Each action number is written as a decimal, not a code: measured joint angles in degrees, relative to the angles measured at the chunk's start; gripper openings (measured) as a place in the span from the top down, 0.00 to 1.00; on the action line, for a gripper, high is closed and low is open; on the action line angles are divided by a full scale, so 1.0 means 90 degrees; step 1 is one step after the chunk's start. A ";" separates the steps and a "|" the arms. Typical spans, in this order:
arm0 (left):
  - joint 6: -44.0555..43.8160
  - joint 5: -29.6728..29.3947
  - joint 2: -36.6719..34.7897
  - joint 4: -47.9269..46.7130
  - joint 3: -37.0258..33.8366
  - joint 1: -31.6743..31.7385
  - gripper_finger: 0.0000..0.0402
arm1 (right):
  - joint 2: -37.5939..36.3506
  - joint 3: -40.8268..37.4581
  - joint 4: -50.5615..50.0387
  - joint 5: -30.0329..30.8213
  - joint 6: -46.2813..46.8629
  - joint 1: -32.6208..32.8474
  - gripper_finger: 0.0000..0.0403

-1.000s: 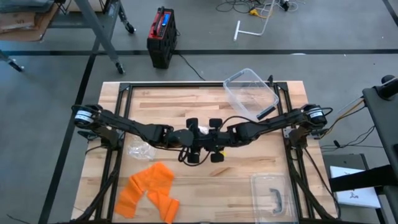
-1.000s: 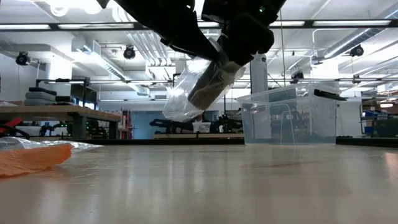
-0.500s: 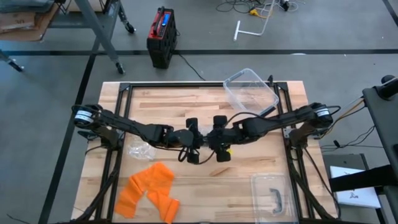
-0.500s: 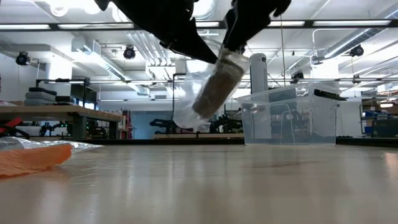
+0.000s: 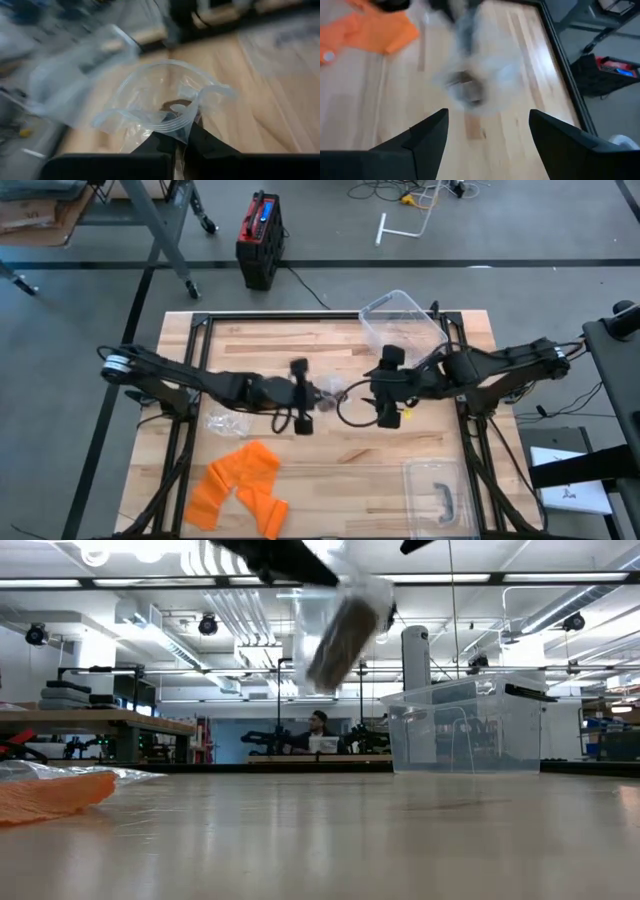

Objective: Roll bandage
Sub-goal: Put the zip bag with the brown bandage into the transparent bin

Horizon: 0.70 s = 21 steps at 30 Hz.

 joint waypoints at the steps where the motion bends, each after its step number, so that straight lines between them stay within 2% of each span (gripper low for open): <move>1: 0.0021 -0.0229 -0.0223 0.0057 -0.0023 0.0011 1.00 | -0.0021 -0.0052 0.0116 0.0023 0.0053 0.0043 0.34; 4: -0.0068 -0.0773 -0.0760 0.0991 -0.0370 0.0178 1.00 | -0.0021 -0.0328 0.0828 0.0279 0.0184 0.0137 0.35; 8: -0.0209 -0.0642 -0.1084 0.2243 -0.1133 0.0382 1.00 | 0.0085 -0.0576 0.1869 0.0465 0.0101 0.0162 0.38; 13: -0.0460 -0.0860 -0.1126 0.3675 -0.1755 0.0428 1.00 | 0.0350 -0.0677 0.2791 0.1598 0.0486 0.0179 0.43; 15: -0.0472 -0.0870 -0.1047 0.4368 -0.1924 0.0431 1.00 | 0.0479 -0.0682 0.3098 0.1719 0.0827 0.0142 0.46; 17: -0.0484 -0.0873 -0.0950 0.4748 -0.1999 0.0451 1.00 | 0.0676 -0.0691 0.3334 0.1728 0.1010 0.0122 0.48; 21: -0.0345 -0.0885 -0.0870 0.4723 -0.1976 0.0468 1.00 | 0.0875 -0.0588 0.3711 0.1980 0.0940 0.0098 0.51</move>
